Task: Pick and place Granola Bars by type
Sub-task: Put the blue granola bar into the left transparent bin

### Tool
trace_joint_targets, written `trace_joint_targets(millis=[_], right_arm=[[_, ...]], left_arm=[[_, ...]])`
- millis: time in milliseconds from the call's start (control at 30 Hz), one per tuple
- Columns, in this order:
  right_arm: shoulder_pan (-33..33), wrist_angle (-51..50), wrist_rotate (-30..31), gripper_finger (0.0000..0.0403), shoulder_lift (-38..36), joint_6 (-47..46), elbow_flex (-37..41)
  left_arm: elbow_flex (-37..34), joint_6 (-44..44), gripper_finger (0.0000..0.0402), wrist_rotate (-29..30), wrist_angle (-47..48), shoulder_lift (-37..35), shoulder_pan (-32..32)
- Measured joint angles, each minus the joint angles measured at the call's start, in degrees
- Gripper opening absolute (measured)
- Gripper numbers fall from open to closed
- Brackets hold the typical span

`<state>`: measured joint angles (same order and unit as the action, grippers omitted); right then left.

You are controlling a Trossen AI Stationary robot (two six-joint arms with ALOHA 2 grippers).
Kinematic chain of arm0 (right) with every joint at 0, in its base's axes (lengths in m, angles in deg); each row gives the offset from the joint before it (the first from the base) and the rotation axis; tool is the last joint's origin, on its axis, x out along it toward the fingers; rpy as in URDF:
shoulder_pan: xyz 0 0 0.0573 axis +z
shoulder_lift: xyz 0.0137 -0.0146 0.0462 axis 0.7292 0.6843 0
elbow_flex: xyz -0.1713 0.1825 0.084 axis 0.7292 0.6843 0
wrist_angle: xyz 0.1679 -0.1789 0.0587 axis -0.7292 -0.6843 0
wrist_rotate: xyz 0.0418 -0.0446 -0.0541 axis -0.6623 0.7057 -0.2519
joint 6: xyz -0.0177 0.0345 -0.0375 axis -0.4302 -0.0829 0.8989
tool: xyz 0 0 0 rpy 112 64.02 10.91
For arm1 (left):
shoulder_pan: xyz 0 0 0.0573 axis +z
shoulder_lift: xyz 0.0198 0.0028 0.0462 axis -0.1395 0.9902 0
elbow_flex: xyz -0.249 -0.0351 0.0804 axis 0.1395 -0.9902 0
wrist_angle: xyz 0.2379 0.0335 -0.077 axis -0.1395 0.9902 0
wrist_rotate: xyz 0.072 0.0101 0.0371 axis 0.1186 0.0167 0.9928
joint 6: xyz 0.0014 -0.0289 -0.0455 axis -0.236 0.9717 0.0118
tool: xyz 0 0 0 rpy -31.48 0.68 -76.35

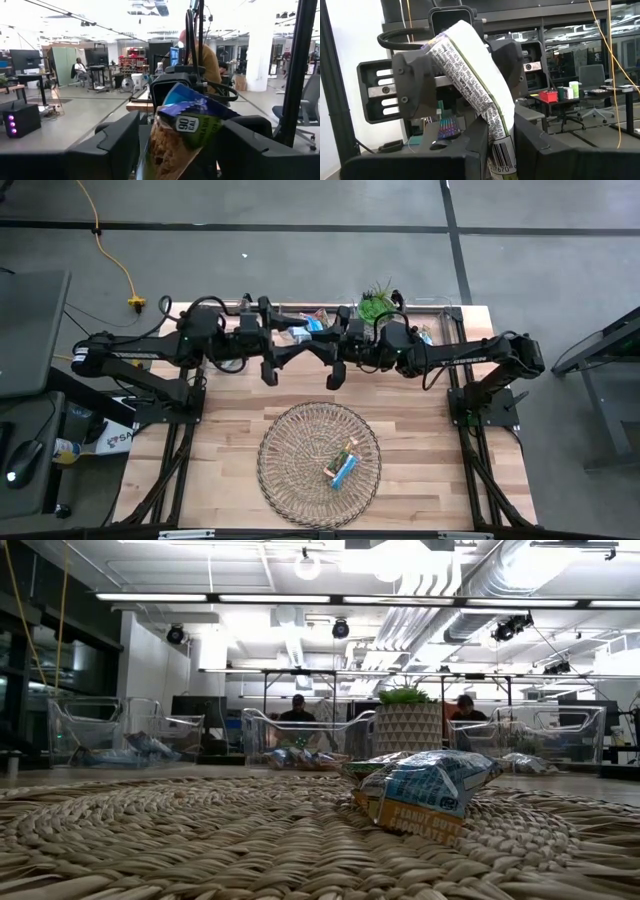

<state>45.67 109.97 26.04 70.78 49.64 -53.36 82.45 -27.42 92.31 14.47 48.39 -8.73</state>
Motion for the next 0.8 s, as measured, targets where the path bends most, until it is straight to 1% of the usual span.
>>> trace_joint_targets(millis=[300,467,567,800], right_arm=[[0.0,0.0,-0.16,0.0054,0.0,-0.01,0.0],[0.02,0.0,-0.31,0.0057,0.0,-0.01,0.0],[0.04,0.0,-0.64,0.0059,0.0,-0.01,0.0],[0.04,-0.33,-1.07,0.006,0.0,-0.19,0.0]], left_arm=[[0.0,0.0,0.0126,0.05,0.02,-0.04,0.0],[0.0,0.02,0.0084,0.07,0.02,-0.04,0.0],[0.0,0.02,0.0072,0.07,0.02,-0.04,0.0],[0.0,0.04,0.0067,0.55,0.04,-0.04,-0.04]])
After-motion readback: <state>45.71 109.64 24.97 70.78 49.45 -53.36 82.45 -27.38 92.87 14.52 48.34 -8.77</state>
